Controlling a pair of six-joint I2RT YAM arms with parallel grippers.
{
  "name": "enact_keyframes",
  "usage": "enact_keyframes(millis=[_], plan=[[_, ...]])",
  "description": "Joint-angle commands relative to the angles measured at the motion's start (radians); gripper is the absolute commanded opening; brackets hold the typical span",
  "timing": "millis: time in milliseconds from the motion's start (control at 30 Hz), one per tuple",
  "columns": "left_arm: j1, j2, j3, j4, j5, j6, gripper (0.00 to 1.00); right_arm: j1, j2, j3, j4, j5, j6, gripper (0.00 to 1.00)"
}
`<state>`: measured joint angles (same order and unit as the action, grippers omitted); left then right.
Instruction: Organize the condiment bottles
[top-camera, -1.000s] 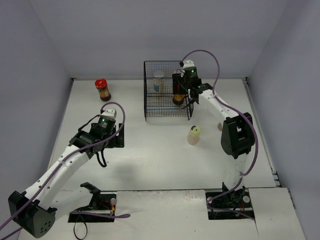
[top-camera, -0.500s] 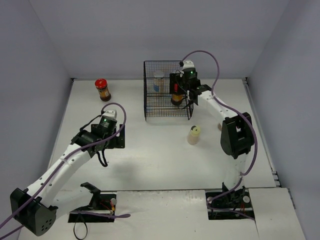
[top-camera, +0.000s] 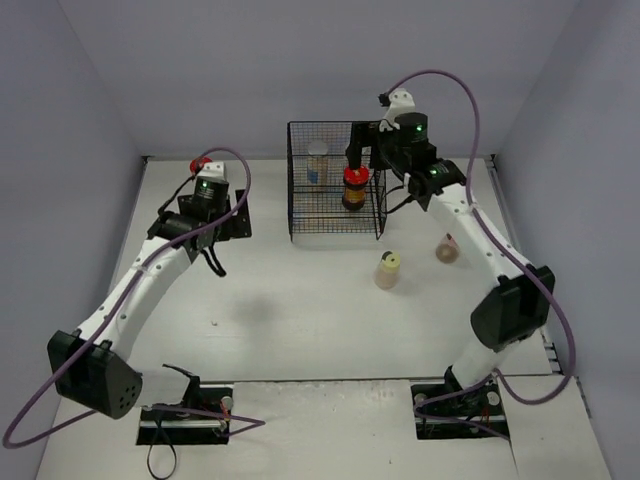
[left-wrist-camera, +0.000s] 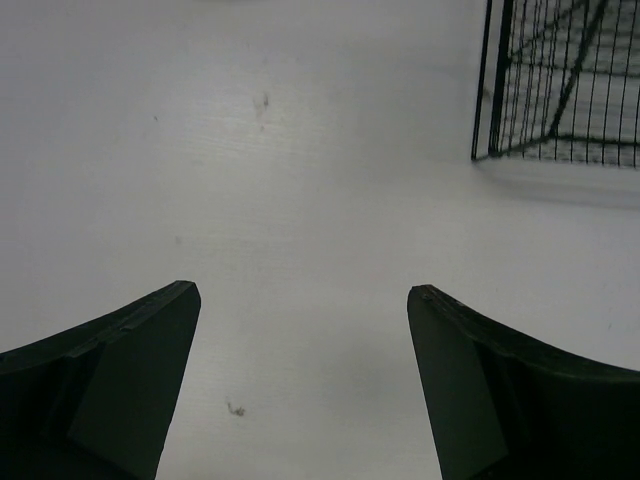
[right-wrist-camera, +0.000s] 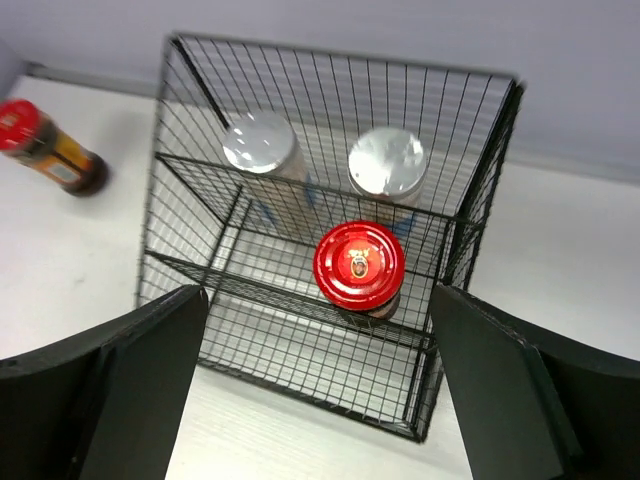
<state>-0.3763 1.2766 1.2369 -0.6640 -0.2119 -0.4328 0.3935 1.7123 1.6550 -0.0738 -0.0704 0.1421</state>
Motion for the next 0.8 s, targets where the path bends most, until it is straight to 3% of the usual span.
enact_keyframes(millis=[0, 467, 767], plan=[[0.1, 0.088, 0.114, 0.141, 0.034, 0.042, 0.87, 0.002, -0.16, -0.006, 0.008, -0.048, -0.027, 1.0], [0.257, 0.585, 0.617, 0.242, -0.038, 0.213, 0.87, 0.002, -0.451, -0.331, -0.017, -0.169, 0.037, 1.0], [0.31, 0.76, 0.759, 0.262, -0.041, 0.226, 0.87, -0.001, -0.48, -0.374, -0.075, -0.177, 0.004, 1.0]])
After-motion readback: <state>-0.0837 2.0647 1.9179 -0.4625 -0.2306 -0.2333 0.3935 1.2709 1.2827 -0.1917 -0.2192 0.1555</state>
